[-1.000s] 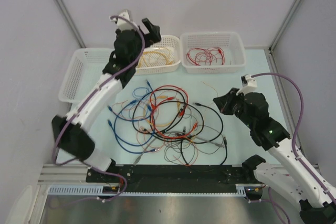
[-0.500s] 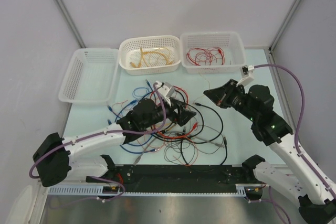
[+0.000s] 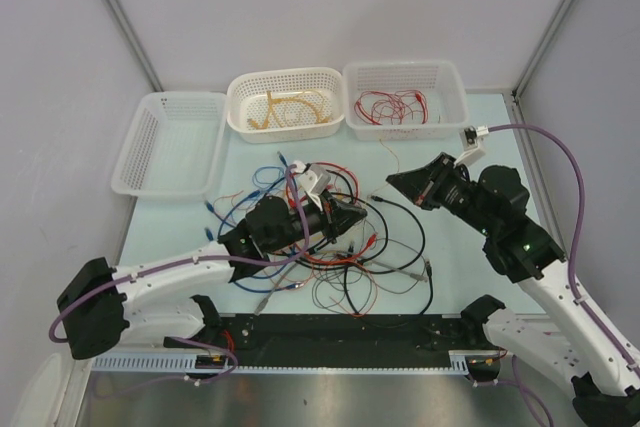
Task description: Untangle the cables
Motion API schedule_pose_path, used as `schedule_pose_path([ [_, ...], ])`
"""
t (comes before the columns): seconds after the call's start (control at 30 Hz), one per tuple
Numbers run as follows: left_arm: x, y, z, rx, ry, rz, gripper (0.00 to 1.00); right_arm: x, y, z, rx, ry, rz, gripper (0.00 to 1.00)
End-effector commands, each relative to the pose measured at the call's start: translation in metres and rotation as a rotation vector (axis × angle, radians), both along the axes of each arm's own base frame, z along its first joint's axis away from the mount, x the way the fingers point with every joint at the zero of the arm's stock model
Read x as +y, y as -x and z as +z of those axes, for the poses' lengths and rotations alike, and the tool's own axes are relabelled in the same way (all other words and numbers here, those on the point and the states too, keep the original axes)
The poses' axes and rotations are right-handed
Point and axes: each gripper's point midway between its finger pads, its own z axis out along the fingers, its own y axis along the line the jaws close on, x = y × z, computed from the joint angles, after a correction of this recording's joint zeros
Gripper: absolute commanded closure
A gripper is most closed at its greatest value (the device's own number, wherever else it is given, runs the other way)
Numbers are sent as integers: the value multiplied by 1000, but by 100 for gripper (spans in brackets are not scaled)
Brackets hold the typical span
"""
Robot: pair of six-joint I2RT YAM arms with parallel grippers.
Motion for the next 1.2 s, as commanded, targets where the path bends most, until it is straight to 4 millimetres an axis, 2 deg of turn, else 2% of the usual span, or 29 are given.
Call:
schedule_pose_path([
  [0.0,7,3,13,-24,16,9,100,-4,8,30,-70,-37,-2,100],
  [0.03,9,3,18,-34,18,14,100,-6,10,31,-79,-37,-3,100],
  [0.13,15,-3,26,-56,-20,53,100,-12,11,30,-92,-17,-23,73],
  [0.17,16,-7,38,-86,-20,70,100,-14,11,26,-85,0,-33,47],
  [0.23,25,-18,44,-89,-56,134,100,-21,10,21,-79,22,-66,31],
  [0.27,34,-33,64,-115,-42,193,100,-24,11,15,-70,50,-76,19],
  [0.3,41,-43,71,-115,-45,239,100,-28,10,11,-63,67,-91,13],
  [0.33,54,-62,71,-99,-66,298,100,-33,9,2,-39,97,-118,11],
  [0.37,62,-73,94,-102,-28,333,100,-37,9,-2,-34,116,-129,8],
  [0.4,69,-83,102,-94,-17,361,100,-40,8,-7,-30,140,-138,8],
  [0.43,88,-106,105,-75,-23,432,100,-43,8,-14,-15,166,-153,7],
  [0.47,93,-118,124,-62,14,459,100,-46,8,-15,-15,175,-159,7],
  [0.53,108,-139,142,-48,45,514,100,-48,9,-19,-18,204,-159,7],
  [0.57,120,-157,163,-57,77,562,100,-48,9,-20,-20,212,-157,8],
  [0.63,138,-178,180,-67,95,637,100,-53,6,-23,-27,237,-181,10],
  [0.67,143,-183,206,-98,130,653,100,-54,5,-24,-25,245,-185,11],
  [0.73,152,-208,212,-97,137,698,100,-56,4,-27,-23,263,-189,11],
  [0.77,158,-212,233,-127,172,719,100,-56,3,-30,-20,272,-190,11],
  [0.8,156,-228,227,-113,163,732,100,-56,2,-33,-15,283,-192,11],
  [0.83,165,-239,232,-120,177,758,100,-57,1,-35,-13,292,-195,11],
  [0.87,171,-243,250,-142,208,780,100,-58,1,-37,-12,296,-197,11],
  [0.9,170,-261,241,-125,201,792,100,-58,0,-39,-7,300,-199,11],
  [0.93,178,-270,243,-116,220,812,100,-58,-1,-40,-2,303,-202,11],
  [1.0,183,-281,260,-151,260,824,100,-58,-2,-43,3,303,-198,11],
  [1.03,184,-296,251,-143,253,838,100,-57,-4,-45,6,302,-197,11],
  [1.1,188,-304,272,-197,297,850,100,-56,-6,-51,18,304,-192,11],
  [1.17,190,-319,277,-219,314,868,100,-56,-11,-56,27,309,-196,11],
])
